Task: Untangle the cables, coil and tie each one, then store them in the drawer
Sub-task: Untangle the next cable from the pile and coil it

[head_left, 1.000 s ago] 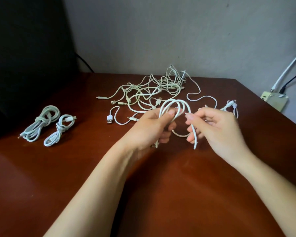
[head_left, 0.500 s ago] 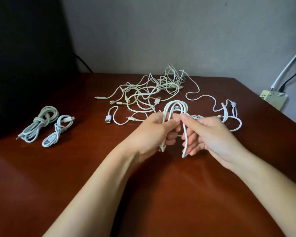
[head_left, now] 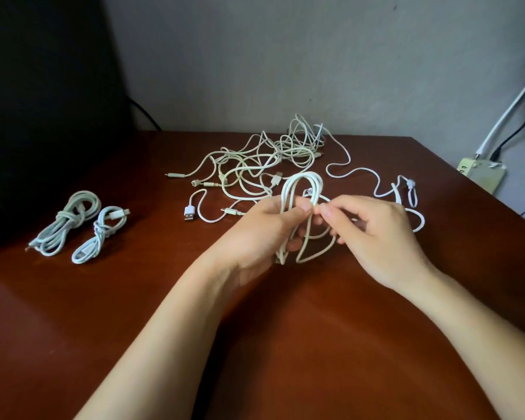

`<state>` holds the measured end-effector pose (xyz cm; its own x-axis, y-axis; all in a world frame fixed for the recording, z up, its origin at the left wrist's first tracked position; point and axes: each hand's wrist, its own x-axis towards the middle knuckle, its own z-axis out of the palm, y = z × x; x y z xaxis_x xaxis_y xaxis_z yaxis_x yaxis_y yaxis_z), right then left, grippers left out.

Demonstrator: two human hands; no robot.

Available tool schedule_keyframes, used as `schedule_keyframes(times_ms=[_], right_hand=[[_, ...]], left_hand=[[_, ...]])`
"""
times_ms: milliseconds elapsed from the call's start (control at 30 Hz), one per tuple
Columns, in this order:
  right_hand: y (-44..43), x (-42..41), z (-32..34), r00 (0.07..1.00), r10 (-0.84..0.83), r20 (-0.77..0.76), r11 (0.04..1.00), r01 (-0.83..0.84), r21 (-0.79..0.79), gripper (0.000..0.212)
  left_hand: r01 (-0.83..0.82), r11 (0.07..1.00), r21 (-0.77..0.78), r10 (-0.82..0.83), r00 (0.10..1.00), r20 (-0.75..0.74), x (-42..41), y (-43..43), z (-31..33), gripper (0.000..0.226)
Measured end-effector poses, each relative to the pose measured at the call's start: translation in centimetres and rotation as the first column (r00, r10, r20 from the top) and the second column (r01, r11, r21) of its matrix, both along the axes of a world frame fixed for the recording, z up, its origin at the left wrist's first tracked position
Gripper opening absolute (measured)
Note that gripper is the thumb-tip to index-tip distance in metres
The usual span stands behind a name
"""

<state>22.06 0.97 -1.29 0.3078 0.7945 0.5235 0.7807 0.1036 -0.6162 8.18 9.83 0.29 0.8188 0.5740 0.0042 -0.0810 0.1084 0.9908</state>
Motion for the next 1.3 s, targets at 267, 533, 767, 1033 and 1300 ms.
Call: schedule_keyframes(times_ms=[267,533,767,1033,1300], right_hand=[[0.6,1.8,-1.2,0.941,0.048,0.334,0.982,0.017,-0.188,0.024],[0.4,2.0,-0.9,0.955,0.038,0.293,0.988,0.008,-0.154,0.022],[0.4,2.0,-0.2,0.944,-0.086,0.317,0.992,0.051,0.119,0.011],[0.1,1.2,0.3,0.986,-0.075,0.152,0.99,0.055,0.128,0.006],[0.4,1.7,-0.4,0.971,-0.067,0.229,0.995,0.082,-0.06,0.001]], left_hand=[[-0.029,0.986,-0.164,0.071,0.965,0.252,-0.7,1.6,0.7,0.022],[-0.09,0.956,-0.28,0.189,0.919,0.348,-1.2,2.9,0.8,0.021],[-0.077,0.884,-0.46,0.262,0.899,0.351,-1.4,3.4,0.5,0.015],[0.009,0.879,-0.477,0.208,0.893,0.4,-1.3,3.5,0.3,0.021],[0.009,0.898,-0.44,0.219,0.857,0.466,-1.3,3.8,0.2,0.019]])
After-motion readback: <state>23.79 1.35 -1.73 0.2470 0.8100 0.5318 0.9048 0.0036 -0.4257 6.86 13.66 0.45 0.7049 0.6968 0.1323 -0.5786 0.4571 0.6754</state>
